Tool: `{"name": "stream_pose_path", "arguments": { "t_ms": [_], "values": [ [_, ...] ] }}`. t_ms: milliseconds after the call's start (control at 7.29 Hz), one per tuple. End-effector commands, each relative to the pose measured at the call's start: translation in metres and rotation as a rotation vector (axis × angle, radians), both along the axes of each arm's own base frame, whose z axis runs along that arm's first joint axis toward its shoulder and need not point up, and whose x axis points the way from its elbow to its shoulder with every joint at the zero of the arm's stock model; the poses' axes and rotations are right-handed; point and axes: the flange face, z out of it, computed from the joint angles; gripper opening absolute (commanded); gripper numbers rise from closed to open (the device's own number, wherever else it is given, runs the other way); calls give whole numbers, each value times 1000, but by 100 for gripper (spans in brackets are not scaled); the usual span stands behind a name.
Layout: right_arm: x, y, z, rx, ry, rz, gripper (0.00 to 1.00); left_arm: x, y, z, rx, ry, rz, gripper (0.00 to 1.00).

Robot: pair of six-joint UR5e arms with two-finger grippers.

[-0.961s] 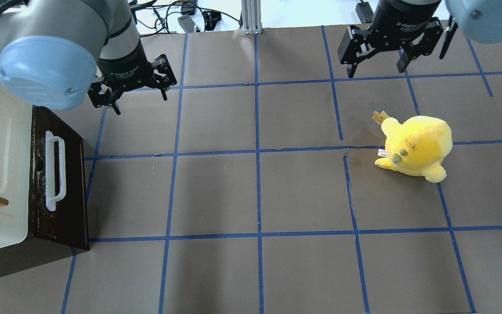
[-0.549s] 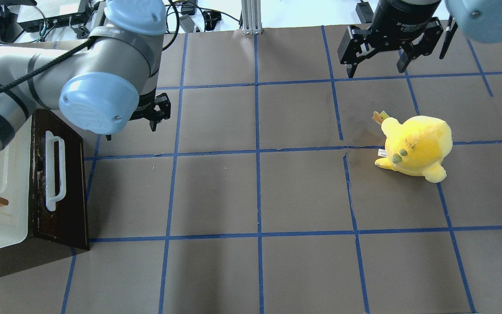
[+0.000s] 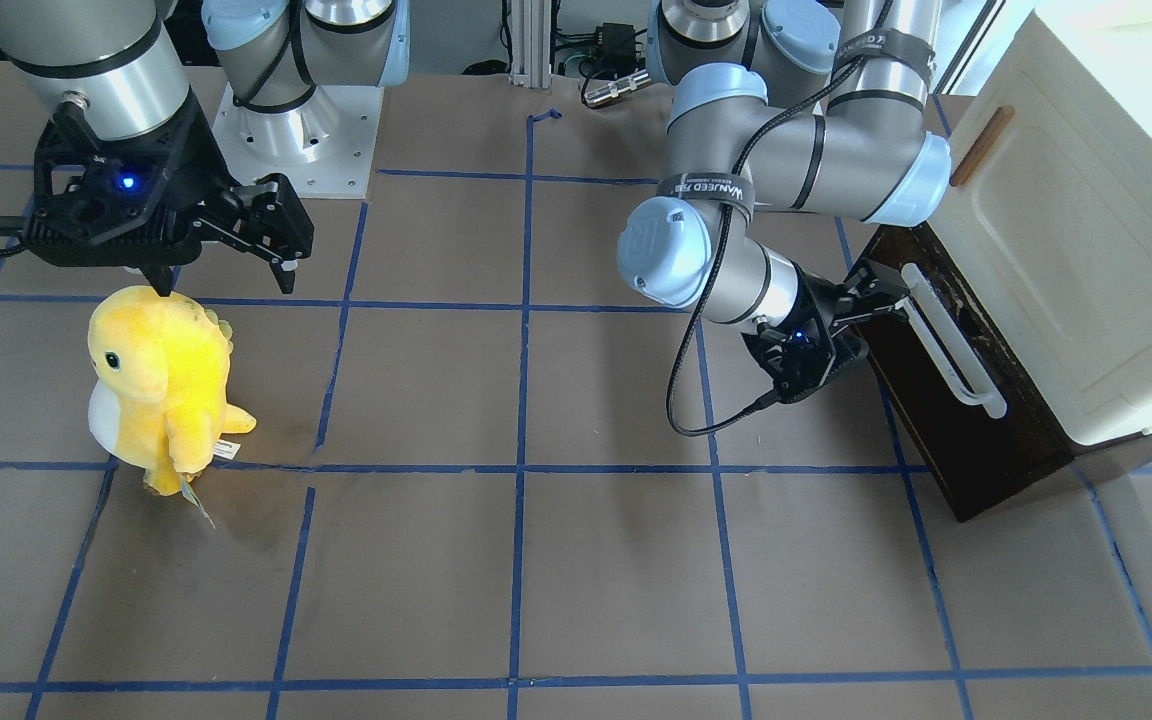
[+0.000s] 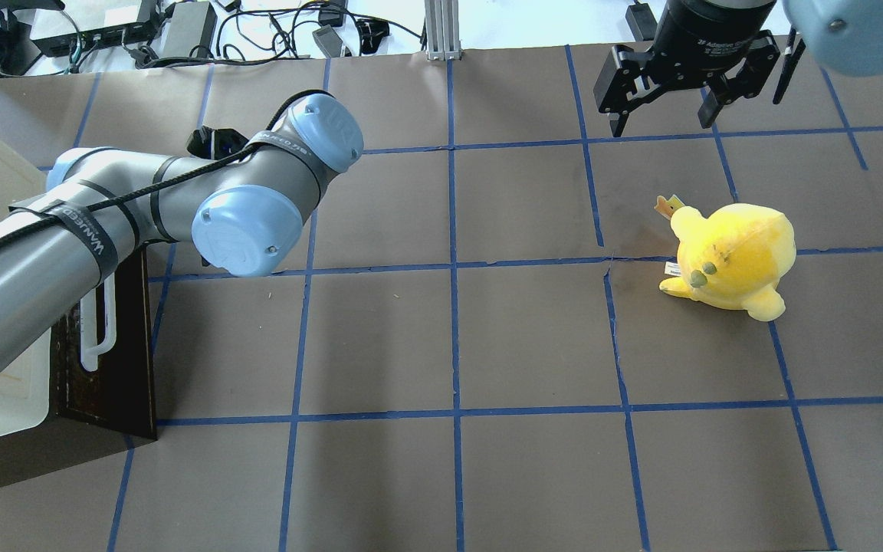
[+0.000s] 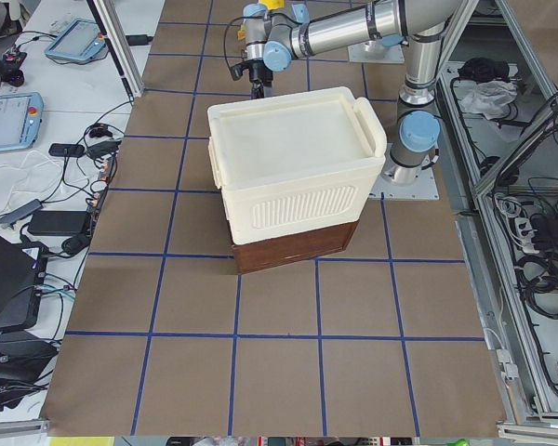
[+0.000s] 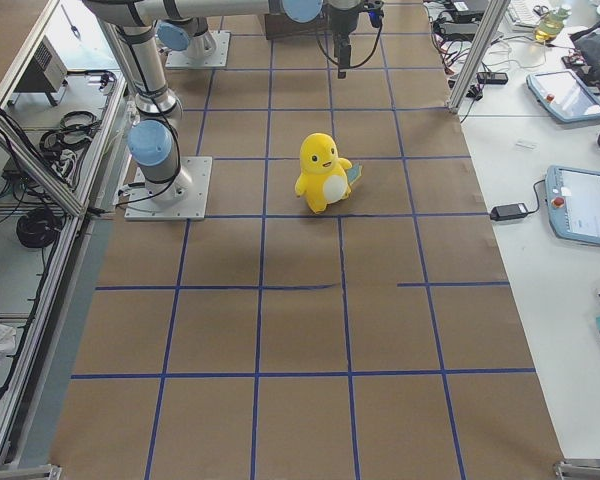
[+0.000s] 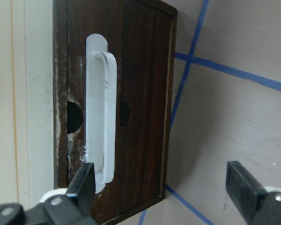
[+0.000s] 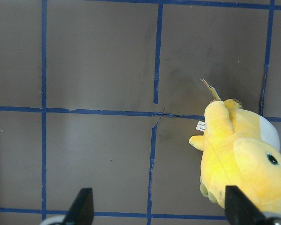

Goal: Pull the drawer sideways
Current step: 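Move the left gripper down toward the white handle of the wooden drawer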

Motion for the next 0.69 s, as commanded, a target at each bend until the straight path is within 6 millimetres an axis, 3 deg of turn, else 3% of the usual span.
{"name": "stream_pose_path", "arguments": {
  "t_ms": [0, 137, 549],
  "values": [
    [0, 0, 0, 0, 0, 0, 100, 11, 4, -36, 90, -89, -28, 100],
    [0, 0, 0, 0, 0, 0, 100, 23, 4, -51, 123, -132, -30, 100],
    [0, 0, 0, 0, 0, 0, 100, 41, 2, -57, 142, -118, 11, 100]
  ]
}}
